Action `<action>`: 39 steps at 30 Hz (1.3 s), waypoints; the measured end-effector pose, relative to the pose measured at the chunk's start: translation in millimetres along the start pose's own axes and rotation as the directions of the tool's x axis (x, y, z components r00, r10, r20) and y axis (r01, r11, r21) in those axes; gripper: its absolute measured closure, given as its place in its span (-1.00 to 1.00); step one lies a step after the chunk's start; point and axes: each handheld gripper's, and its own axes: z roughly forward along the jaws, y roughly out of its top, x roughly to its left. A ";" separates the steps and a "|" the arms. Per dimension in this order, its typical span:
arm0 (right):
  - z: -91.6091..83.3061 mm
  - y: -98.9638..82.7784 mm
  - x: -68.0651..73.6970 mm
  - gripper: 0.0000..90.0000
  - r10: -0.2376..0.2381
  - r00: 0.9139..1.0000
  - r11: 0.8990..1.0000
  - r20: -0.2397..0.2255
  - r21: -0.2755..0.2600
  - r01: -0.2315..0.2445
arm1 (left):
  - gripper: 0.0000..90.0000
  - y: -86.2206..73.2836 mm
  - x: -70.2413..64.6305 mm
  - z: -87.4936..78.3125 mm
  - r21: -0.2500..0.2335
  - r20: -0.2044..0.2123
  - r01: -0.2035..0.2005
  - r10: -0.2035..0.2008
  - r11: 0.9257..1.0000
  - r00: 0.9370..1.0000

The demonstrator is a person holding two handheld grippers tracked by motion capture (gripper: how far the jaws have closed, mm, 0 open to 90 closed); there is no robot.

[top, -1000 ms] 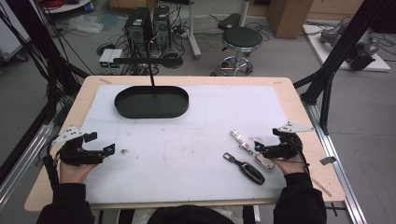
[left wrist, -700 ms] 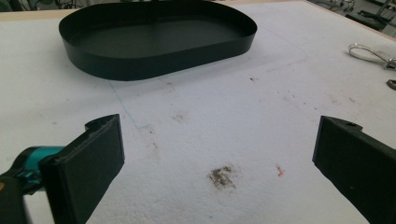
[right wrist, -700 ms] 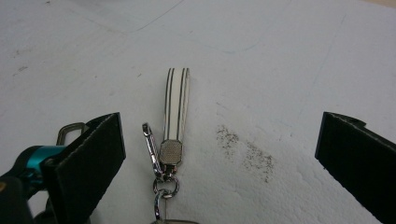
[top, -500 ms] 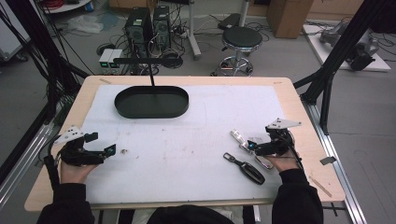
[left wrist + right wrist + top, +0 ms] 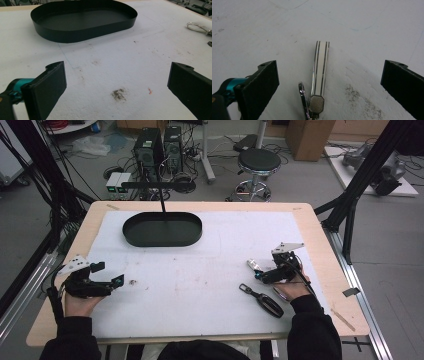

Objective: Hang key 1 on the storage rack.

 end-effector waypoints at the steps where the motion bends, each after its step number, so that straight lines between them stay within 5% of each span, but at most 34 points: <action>1: 2.1 2.1 0.9 -0.98 -0.001 1.000 1.000 -0.002 0.009 0.001 | -0.94 -0.1 0.0 0.1 0.001 0.001 0.000 0.000 1.000 1.000; 10: 19.8 13.8 4.3 -0.98 -0.027 1.000 0.993 -0.016 0.114 0.028 | -0.94 -1.8 0.2 -1.2 0.005 -0.002 -0.001 0.001 1.000 1.000; 15: 21.8 18.3 5.6 -0.44 -0.069 0.997 0.986 -0.019 0.152 0.071 | -0.94 -2.1 0.0 -1.5 0.009 -0.003 -0.001 0.001 1.000 1.000; 22: 26.0 21.5 5.1 -0.07 -0.060 0.998 0.977 -0.024 0.203 0.064 | -0.94 -2.2 0.0 -1.0 0.012 -0.002 -0.004 0.004 1.000 1.000; 28: 30.1 24.1 1.6 0.22 0.021 0.998 0.969 -0.060 0.248 -0.005 | -0.94 -2.5 -0.1 -1.2 0.009 -0.008 -0.004 0.004 1.000 1.000; 32: 34.3 22.8 3.6 0.38 0.008 0.999 0.957 -0.038 0.288 0.003 | -0.94 -2.5 0.4 -1.4 0.009 -0.008 -0.005 0.005 1.000 1.000; 35: 33.3 23.3 4.4 0.60 0.004 0.999 0.958 -0.032 0.288 0.006 | -0.94 -2.6 0.6 -1.4 0.009 -0.008 -0.005 0.005 1.000 1.000; 39: 32.3 24.5 6.9 0.65 -0.008 0.999 0.961 -0.033 0.276 0.017 | -0.94 -2.7 0.8 -1.5 0.007 -0.008 -0.006 0.006 1.000 1.000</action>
